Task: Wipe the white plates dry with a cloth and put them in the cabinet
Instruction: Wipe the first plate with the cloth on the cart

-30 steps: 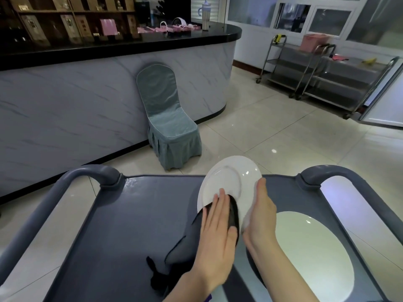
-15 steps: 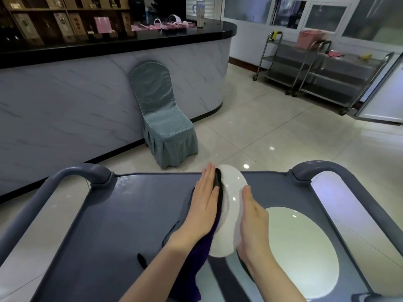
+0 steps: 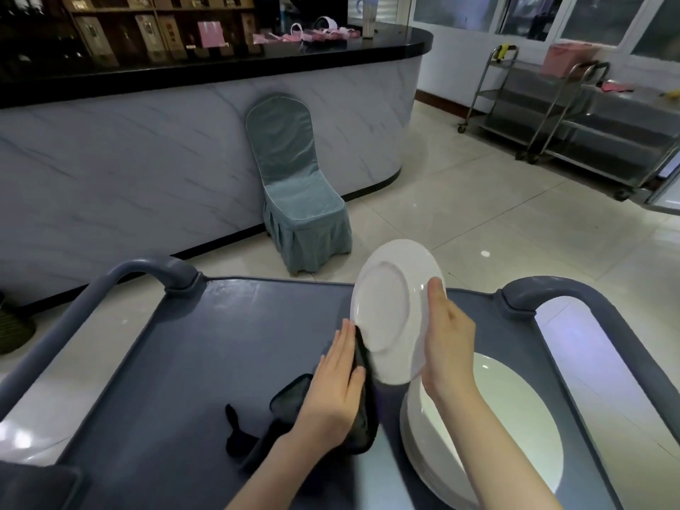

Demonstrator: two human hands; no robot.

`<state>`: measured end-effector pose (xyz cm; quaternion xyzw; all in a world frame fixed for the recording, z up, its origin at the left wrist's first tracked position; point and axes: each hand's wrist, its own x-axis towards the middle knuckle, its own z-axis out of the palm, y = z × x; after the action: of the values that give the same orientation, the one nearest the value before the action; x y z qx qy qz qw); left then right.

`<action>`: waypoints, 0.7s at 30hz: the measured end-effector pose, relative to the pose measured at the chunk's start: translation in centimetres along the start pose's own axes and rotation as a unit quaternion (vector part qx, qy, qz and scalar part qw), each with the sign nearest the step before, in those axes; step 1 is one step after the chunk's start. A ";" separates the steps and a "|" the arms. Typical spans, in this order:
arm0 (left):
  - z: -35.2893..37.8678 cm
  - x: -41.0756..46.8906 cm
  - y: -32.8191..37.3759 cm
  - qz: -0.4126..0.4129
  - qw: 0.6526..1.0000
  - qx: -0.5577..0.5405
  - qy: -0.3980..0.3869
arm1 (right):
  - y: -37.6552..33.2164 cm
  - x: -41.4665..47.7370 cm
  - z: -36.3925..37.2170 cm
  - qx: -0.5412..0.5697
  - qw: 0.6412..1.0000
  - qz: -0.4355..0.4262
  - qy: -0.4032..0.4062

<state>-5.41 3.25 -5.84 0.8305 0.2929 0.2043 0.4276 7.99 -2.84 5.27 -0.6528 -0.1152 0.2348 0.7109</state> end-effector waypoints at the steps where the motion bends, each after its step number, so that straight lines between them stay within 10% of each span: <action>1: -0.3 0.0 -0.6 -0.028 0.999 -0.013 -0.019 | 0.3 0.3 -0.1 -0.039 0.999 -0.026 -0.019; 6: -3.7 -0.3 -2.1 -0.145 0.984 -0.065 0.075 | 1.6 0.2 0.4 -0.196 0.965 -0.117 -0.130; 12: -10.2 -0.2 0.2 -0.297 0.820 -0.430 0.233 | 4.0 -2.2 2.8 -0.364 0.796 -0.383 -0.295; 17: -13.0 -2.1 -0.2 -0.290 0.854 -0.358 0.242 | 7.2 -3.9 5.4 -0.453 0.657 -0.441 -0.411; 21: -14.1 -3.2 -3.3 -0.314 0.831 -0.370 0.273 | 9.1 -4.3 7.9 -0.472 0.634 -0.380 -0.479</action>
<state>-17.17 10.99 -1.13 0.3846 0.5448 0.3704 0.6466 -1.16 2.33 -2.04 -0.5937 -0.7730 0.1370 0.1766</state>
